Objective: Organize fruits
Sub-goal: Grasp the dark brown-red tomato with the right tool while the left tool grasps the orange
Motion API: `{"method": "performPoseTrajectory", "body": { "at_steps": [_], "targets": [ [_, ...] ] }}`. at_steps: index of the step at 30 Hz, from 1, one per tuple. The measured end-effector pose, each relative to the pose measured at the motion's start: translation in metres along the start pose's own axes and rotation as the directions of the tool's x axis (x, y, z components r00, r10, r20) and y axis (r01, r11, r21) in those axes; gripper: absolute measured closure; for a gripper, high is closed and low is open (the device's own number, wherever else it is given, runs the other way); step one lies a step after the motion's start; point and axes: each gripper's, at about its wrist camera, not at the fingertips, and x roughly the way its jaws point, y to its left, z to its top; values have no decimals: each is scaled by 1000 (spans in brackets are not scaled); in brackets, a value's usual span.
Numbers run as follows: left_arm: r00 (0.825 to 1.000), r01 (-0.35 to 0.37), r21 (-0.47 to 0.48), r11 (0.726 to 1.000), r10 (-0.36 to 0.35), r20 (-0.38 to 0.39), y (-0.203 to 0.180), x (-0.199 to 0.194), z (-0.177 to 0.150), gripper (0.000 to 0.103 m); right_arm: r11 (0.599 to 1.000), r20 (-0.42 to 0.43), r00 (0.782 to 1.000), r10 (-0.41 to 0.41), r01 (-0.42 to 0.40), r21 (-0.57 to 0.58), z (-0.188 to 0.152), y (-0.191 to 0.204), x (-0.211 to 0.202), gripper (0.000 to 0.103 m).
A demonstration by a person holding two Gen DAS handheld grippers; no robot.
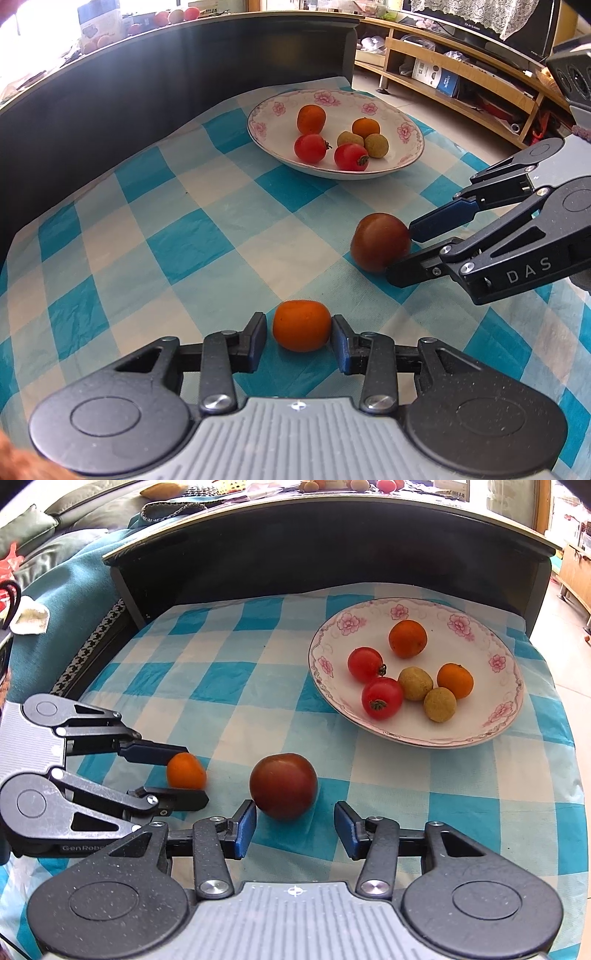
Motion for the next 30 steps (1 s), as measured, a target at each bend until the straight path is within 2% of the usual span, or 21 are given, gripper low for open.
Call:
{"method": "performPoseTrajectory", "body": {
  "at_steps": [9, 19, 22, 26, 30],
  "targets": [
    [1000, 6, 1, 1000, -6, -1, 1, -1, -1, 56, 1000, 18, 1000, 9, -9, -7, 11, 7, 5, 58],
    [1000, 3, -7, 1000, -3, -9, 2, -2, -1, 56, 1000, 1, 1000, 7, -7, -21, 14, 14, 14, 59],
    [1000, 3, -9, 1000, -3, -15, 3, -3, -1, 56, 1000, -8, 1000, 8, -8, -24, 15, 15, 15, 68],
    [1000, 14, -18, 1000, -15, -23, 3, -3, 1, 62, 999, -10, 1000, -2, 2, -34, 14, 18, 15, 69],
    [1000, 1, -6, 1000, -2, -26, 0, -3, 2, 62, 1000, -15, 1000, -3, 3, -28, 14, 16, 13, 69]
  ]
}}
